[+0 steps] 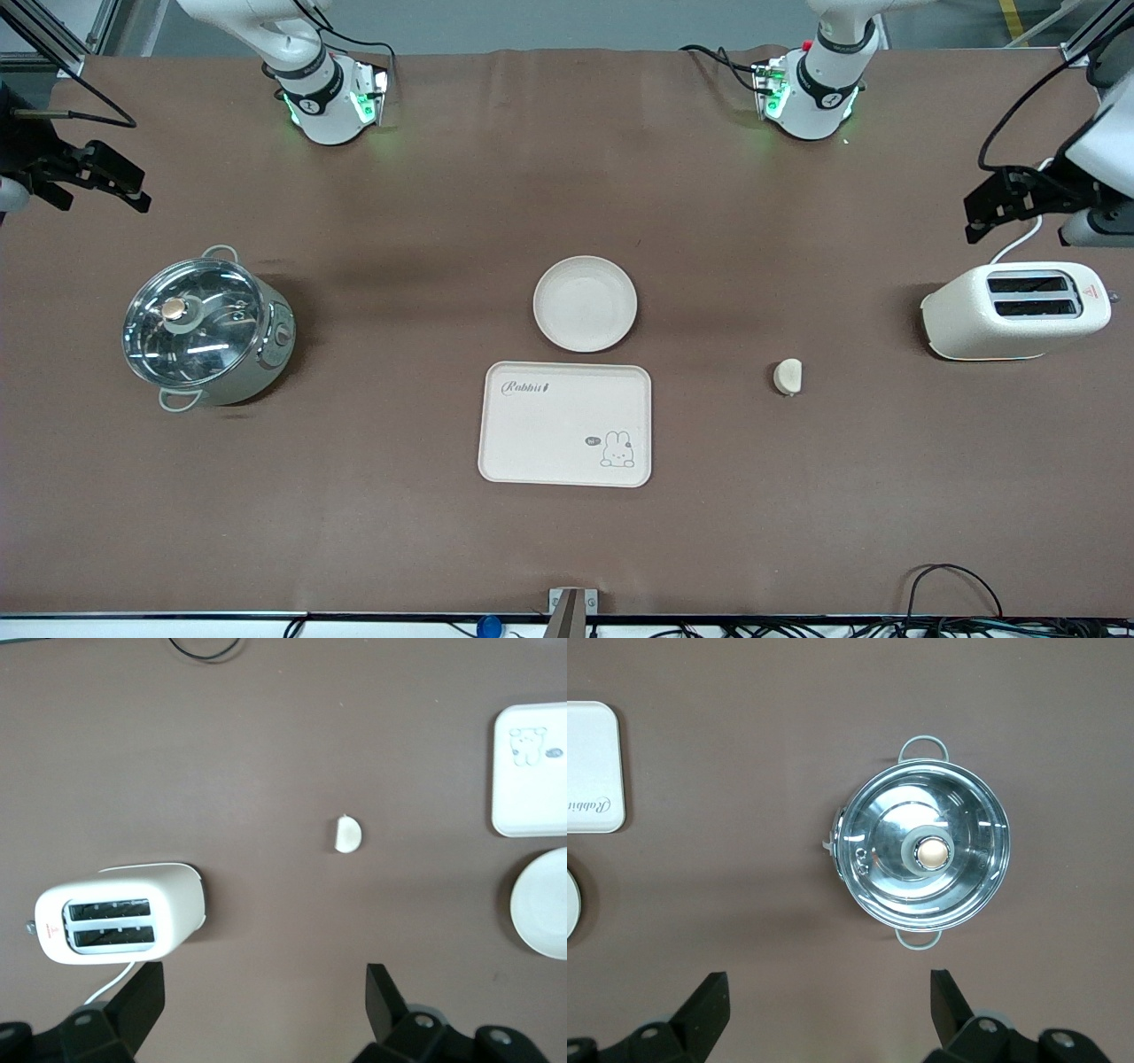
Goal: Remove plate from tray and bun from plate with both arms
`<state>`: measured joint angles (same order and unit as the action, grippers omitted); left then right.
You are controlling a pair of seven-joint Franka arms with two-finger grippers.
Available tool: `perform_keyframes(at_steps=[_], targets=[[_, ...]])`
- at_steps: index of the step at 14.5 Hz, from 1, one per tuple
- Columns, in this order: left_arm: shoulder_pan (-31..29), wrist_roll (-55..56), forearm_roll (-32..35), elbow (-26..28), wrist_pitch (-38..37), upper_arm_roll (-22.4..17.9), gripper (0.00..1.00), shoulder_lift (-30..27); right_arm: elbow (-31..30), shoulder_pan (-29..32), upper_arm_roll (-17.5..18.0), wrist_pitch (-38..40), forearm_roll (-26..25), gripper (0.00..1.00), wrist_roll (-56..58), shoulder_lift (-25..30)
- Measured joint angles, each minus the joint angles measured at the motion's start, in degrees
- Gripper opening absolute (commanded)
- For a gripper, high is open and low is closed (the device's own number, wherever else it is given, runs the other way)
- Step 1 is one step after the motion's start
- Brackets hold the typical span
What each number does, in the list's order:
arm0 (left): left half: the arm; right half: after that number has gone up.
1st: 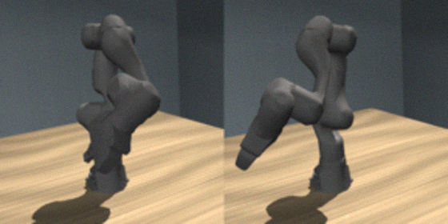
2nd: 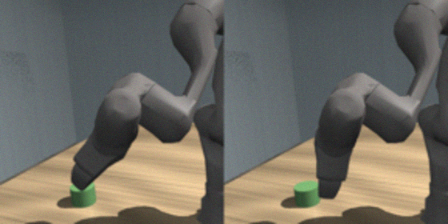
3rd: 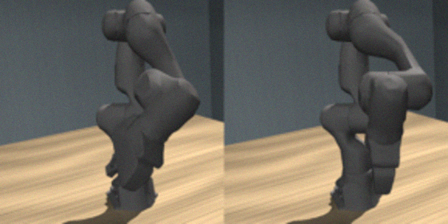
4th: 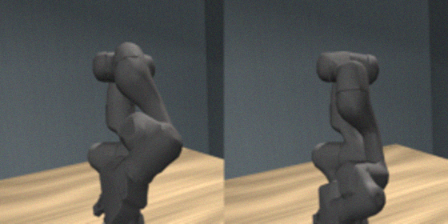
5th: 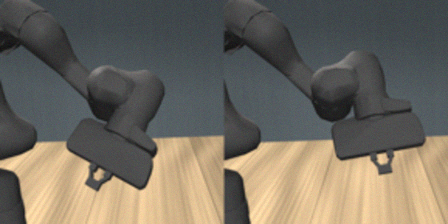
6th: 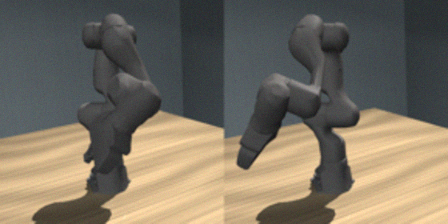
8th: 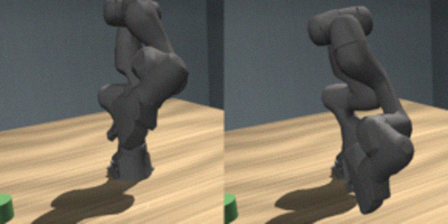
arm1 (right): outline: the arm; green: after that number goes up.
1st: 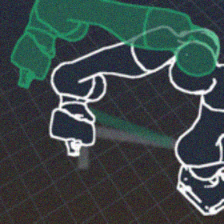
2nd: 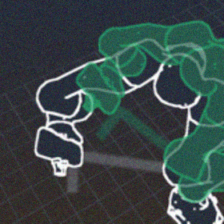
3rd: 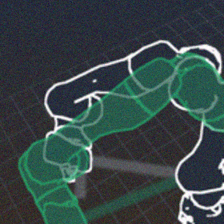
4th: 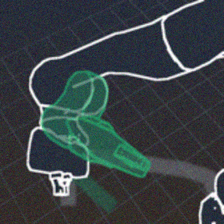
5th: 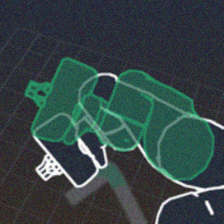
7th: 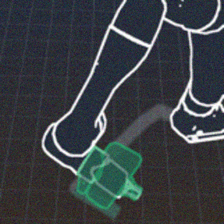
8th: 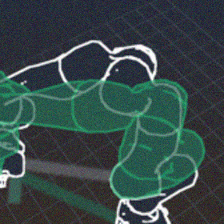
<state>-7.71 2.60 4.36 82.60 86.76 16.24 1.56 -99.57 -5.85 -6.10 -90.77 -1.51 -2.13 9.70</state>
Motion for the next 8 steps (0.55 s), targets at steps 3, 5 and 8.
perform_keyframes(at_steps=[3,5,8], targets=[[6.54,0.0,-1.93,4.42,-0.2,-6.71,1.0,-3.94,0.0,0.0,0.04,0.05,0.03,1.0,0.0,-0.04],[11.17,-0.03,-2.08,7.15,-0.28,-11.59,1.0,-6.49,0.0,0.0,0.04,0.08,0.03,1.0,0.0,-0.05],[12.31,-0.05,-2.09,8.73,-0.87,-12.99,1.0,-8.3,0.0,0.0,0.04,0.13,0.07,1.0,0.0,-0.06]])
